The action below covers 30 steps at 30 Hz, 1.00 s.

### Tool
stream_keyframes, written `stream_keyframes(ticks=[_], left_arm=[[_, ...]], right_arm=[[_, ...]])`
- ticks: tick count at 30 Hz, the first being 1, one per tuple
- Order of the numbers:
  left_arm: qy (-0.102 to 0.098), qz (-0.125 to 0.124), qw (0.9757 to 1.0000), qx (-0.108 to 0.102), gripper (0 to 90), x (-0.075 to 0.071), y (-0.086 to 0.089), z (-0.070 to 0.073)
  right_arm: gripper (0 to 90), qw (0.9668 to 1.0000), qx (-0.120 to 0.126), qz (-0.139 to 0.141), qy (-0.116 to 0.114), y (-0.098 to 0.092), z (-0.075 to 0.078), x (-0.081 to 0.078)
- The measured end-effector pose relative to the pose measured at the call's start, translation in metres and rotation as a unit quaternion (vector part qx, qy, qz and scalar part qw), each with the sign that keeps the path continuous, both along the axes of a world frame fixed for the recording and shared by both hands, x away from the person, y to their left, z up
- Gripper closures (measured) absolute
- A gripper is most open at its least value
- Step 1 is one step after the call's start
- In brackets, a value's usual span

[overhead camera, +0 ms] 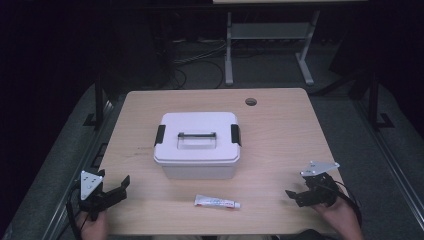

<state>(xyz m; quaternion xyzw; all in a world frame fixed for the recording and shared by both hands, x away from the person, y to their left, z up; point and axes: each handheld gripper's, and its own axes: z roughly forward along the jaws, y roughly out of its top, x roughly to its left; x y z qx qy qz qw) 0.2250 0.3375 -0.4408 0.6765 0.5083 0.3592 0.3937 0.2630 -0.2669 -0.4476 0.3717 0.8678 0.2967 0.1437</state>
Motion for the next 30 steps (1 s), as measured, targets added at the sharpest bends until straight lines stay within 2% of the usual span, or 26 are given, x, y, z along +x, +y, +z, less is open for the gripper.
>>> stream_keyframes(ticks=[5,12,15,19,22,23,24,26,28,30], left_arm=[[0.002,0.001,1.0,-0.002,14.1,-0.001,0.001,-0.001],[0.0,0.004,1.0,0.0,14.1,-0.002,0.005,0.001],[-0.004,0.01,0.9999,-0.009,14.1,-0.004,0.007,0.0],[-0.005,0.01,0.9999,-0.006,14.1,-0.004,0.007,0.001],[-0.004,0.007,1.0,-0.004,14.0,-0.003,0.006,0.001],[-0.004,0.007,1.0,-0.004,14.0,-0.003,0.006,0.001],[-0.004,0.006,1.0,-0.005,14.1,-0.003,0.006,0.001],[-0.005,0.007,1.0,-0.004,14.0,-0.003,0.006,0.001],[-0.005,0.006,1.0,-0.005,14.0,-0.003,0.007,0.001],[-0.005,0.008,0.9999,-0.007,14.1,-0.003,0.008,0.001]], right_arm=[[15.6,0.9999,-0.005,0.012,0.008,-0.001,0.004,0.005],[15.7,0.998,-0.046,0.037,0.022,-0.003,0.011,0.021],[15.7,0.9974,-0.048,0.046,0.027,-0.005,0.017,0.026],[15.8,0.9954,-0.067,0.06,0.034,-0.006,0.027,0.035],[15.8,0.9923,-0.088,0.076,0.041,-0.005,0.035,0.043],[15.8,0.9923,-0.088,0.076,0.041,-0.005,0.035,0.043],[15.8,0.9903,-0.098,0.086,0.049,-0.004,0.039,0.048],[15.8,0.9875,-0.112,0.099,0.048,-0.002,0.042,0.053],[15.8,0.9848,-0.119,0.112,0.058,0.0,0.043,0.057],[15.8,0.9807,-0.132,0.13,0.062,0.004,0.042,0.06]])
